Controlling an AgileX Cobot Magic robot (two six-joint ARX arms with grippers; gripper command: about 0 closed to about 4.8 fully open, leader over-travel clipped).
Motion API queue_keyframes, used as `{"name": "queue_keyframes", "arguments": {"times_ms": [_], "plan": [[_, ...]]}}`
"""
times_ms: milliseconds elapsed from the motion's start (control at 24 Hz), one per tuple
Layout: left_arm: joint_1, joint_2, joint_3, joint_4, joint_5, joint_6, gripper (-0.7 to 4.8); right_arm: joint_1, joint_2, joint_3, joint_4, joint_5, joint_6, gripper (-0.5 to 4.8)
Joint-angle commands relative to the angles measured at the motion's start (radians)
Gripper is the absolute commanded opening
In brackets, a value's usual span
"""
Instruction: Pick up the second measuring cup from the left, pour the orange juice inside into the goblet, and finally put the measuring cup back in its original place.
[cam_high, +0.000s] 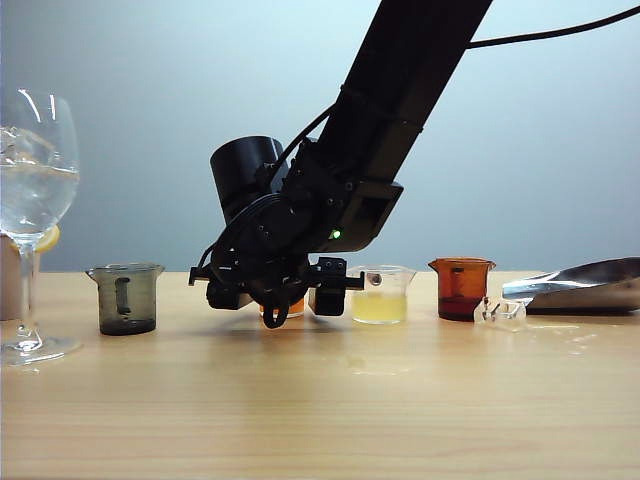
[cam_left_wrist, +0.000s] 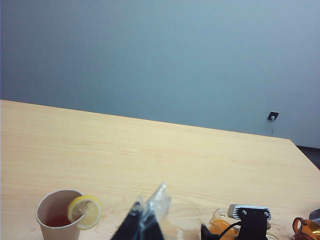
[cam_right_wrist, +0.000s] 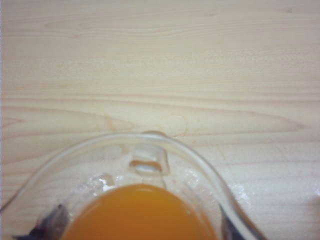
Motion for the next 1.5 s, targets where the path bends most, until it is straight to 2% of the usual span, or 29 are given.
{"name": "queue_keyframes", "arguments": {"times_ms": [42,167,333,500,583,1499], "plan": [[0.000,0.000,0.006,0.013,0.003,0.001,-0.06,-0.001,-0.001,0.003,0.007,-0.013,0.001,2.86],[0.000,0.000,0.006,0.013,0.003,0.001,-0.06,-0.002,-0.001,0.003,0.007,-0.030,0.001,1.78],[0.000,0.000,0.006,0.013,0.003,0.001,-0.06,-0.002,-0.001,0.003,0.006,-0.029,0.001,1.39],[0.000,0.000,0.006,0.013,0.003,0.002,-0.06,-0.002,-0.001,0.003,0.007,-0.029,0.000,0.33],[0.000,0.000,0.006,0.011,0.003,0.002,-0.06,-0.001,-0.001,0.003,0.007,-0.029,0.000,0.02],[0.001,0.000,0.006,-0.002,-0.002,0.009,-0.06,0.041,-0.086,0.004,0.057,-0.049,-0.132,-0.01]]}}
